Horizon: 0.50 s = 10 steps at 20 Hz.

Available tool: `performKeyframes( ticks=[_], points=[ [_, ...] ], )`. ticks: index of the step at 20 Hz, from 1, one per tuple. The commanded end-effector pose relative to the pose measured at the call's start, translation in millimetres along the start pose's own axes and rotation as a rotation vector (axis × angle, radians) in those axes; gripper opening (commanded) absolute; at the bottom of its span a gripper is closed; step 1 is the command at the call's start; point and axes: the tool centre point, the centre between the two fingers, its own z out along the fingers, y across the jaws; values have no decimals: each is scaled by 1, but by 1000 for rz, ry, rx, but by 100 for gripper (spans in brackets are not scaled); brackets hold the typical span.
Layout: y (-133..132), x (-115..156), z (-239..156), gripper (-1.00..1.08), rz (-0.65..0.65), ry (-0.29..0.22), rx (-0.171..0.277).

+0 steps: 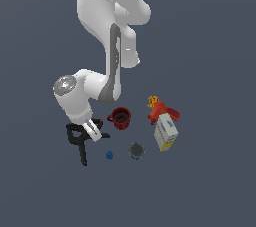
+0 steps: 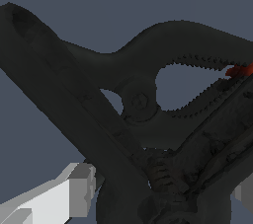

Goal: Pick up a designated object from a clutter of objects.

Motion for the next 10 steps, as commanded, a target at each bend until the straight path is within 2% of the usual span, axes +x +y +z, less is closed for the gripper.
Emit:
performKeyframes(
  ticks=[1, 10],
  points=[
    [0, 0, -1, -100, -1, 0, 0],
    [-4, -12, -27, -100, 0, 0, 1]
  ],
)
